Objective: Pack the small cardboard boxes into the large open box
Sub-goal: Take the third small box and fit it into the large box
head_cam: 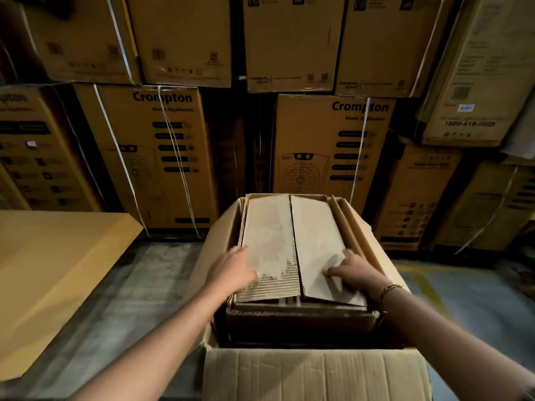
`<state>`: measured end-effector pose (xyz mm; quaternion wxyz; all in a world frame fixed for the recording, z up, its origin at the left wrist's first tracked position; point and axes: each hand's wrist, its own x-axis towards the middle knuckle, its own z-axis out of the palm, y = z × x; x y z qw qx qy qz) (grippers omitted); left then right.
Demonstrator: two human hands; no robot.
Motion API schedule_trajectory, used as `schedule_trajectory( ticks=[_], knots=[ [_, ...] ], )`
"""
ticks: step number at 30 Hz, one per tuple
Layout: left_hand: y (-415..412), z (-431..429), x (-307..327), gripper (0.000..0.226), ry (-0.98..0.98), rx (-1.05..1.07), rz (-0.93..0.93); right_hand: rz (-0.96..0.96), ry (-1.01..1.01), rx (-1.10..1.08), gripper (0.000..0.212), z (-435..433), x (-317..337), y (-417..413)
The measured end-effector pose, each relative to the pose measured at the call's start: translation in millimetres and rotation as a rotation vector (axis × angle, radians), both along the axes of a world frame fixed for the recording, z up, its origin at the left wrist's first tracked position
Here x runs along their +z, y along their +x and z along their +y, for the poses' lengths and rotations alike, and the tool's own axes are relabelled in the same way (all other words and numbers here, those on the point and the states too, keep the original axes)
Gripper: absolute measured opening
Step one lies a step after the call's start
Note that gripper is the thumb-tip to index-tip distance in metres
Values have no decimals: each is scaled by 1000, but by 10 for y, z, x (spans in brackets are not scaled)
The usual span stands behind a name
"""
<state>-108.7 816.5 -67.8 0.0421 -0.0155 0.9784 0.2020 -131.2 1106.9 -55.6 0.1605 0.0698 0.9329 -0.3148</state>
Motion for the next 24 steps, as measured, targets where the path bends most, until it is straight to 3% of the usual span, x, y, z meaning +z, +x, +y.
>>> schedule_trajectory(
  ticks=[3,5,11,19,24],
  knots=[
    [159,185,-118,57,-450,-215,-72,-15,207,125,68,-109,-277,46],
    [186,219,-178,64,-530,-257,-57,-4,300,151,71,-133,-325,61],
    [75,179,-159,66,-438,-240,-94,-4,360,178,77,-169,-276,53],
    [-118,582,-30,114,-317,-149,-30,296,257,197,78,-522,-30,-89],
    [-109,499,180,88,-153,-72,-2,311,245,190,80,-668,-94,-131]
  ],
)
